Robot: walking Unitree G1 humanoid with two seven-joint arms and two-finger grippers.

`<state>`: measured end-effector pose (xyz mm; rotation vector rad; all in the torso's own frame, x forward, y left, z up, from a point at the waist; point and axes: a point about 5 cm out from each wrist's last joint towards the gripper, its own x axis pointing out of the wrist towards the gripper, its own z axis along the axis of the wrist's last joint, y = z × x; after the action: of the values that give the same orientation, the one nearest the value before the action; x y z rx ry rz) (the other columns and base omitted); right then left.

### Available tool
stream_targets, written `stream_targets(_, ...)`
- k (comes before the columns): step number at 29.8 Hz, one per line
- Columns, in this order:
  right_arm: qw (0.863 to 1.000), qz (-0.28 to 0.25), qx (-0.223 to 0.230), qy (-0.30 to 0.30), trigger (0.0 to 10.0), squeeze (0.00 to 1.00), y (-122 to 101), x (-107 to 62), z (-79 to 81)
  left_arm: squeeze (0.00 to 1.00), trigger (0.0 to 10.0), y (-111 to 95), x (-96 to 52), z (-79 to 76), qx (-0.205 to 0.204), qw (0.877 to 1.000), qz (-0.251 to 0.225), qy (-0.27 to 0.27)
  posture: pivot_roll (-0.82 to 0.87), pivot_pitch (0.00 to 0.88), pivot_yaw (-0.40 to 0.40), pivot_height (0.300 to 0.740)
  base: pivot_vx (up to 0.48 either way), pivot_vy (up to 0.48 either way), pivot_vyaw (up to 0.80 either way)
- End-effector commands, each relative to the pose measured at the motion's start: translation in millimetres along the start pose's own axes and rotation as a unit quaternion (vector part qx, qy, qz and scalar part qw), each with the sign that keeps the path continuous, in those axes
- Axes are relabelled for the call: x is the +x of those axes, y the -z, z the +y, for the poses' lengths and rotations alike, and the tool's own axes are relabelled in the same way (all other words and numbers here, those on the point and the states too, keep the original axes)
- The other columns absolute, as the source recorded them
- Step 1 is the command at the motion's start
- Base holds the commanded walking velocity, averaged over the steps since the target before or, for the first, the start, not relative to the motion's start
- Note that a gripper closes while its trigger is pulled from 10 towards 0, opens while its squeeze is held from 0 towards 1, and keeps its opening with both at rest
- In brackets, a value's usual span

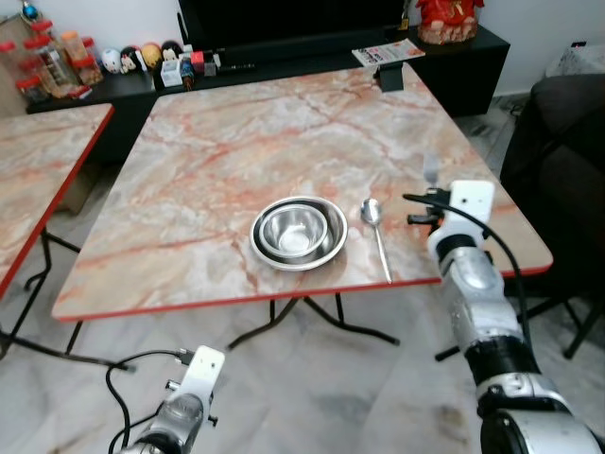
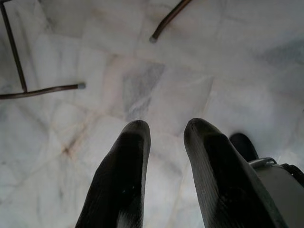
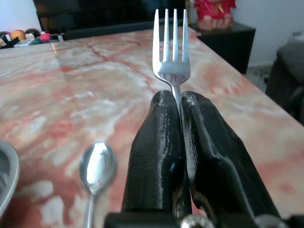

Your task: Setting the table

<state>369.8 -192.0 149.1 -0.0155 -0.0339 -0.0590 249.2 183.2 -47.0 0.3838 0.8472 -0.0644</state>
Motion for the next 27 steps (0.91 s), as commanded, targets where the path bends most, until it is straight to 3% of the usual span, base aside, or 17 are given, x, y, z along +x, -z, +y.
stream_targets(1,1.0,-0.005,0.005,-0.018,10.0,0.0,-5.7,2.7,13.5,0.0,10.0,6.3,-0.4,10.6,0.0,1.0,0.01,-0.012,-0.1,0.049,0.073,0.74,0.307,0.0,0.0)
stream_targets(15,1.0,0.016,-0.002,-0.016,10.0,0.0,-6.1,3.3,7.0,0.0,10.0,5.7,-0.3,10.3,0.0,1.0,0.009,-0.011,-0.1,0.056,0.073,0.74,0.297,0.0,0.0)
stream_targets(27,0.995,0.1,0.022,-0.002,10.0,0.0,-4.5,1.1,-5.8,0.0,10.0,5.2,-0.2,9.5,0.004,1.0,0.01,-0.001,-0.11,0.079,0.072,0.74,0.0,0.0,0.0)
